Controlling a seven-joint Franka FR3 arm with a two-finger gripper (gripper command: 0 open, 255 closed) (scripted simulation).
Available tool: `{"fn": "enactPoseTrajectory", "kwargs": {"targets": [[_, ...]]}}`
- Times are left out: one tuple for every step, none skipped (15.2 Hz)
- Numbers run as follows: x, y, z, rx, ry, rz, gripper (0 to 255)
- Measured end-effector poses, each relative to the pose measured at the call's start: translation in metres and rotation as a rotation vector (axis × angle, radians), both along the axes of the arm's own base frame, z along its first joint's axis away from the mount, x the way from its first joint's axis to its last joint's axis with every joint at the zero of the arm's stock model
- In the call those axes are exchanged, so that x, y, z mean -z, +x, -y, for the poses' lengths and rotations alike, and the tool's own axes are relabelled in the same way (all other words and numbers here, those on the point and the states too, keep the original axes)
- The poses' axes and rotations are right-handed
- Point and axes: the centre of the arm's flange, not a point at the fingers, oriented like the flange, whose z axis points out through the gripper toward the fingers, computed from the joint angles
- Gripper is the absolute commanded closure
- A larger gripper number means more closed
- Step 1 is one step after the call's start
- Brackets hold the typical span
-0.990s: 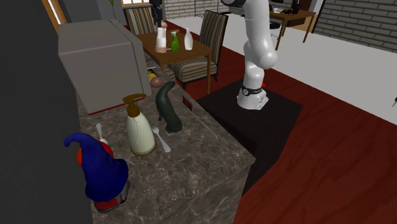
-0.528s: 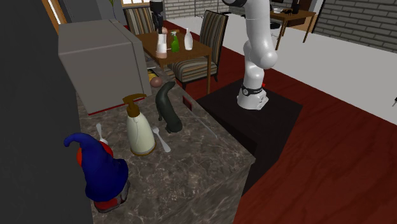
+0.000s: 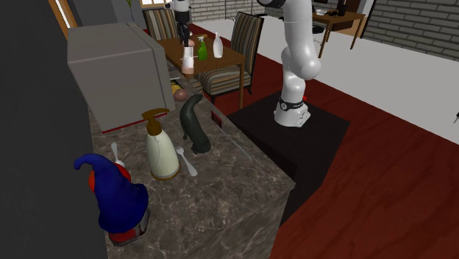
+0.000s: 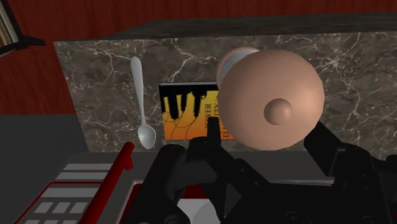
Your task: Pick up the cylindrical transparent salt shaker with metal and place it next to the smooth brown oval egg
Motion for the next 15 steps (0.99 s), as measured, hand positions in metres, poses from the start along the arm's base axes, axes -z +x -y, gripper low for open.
{"fn": "enactPoseTrajectory", "kwargs": {"targets": [[0.007,0.000,0.000,0.000,0.000,0.000,255],[0.012,-0.001,0.000,0.000,0.000,0.000,255],[0.017,0.000,0.000,0.000,0.000,0.000,255],[0.022,0.000,0.000,0.000,0.000,0.000,255],[0.028,0.000,0.001,0.000,0.000,0.000,255],[0.033,0.000,0.001,0.000,0.000,0.000,255],[0.038,0.000,0.001,0.000,0.000,0.000,255],[0.043,0.000,0.001,0.000,0.000,0.000,255],[0.049,0.000,0.000,0.000,0.000,0.000,255],[0.054,0.001,0.000,0.000,0.000,0.000,255],[0.059,0.001,0.000,0.000,0.000,0.000,255],[0.064,0.001,0.000,0.000,0.000,0.000,255],[0.069,0.001,0.001,0.000,0.000,0.000,255],[0.074,-0.001,0.000,0.000,0.000,0.000,255],[0.080,-0.001,0.000,0.000,0.000,0.000,255]]}}
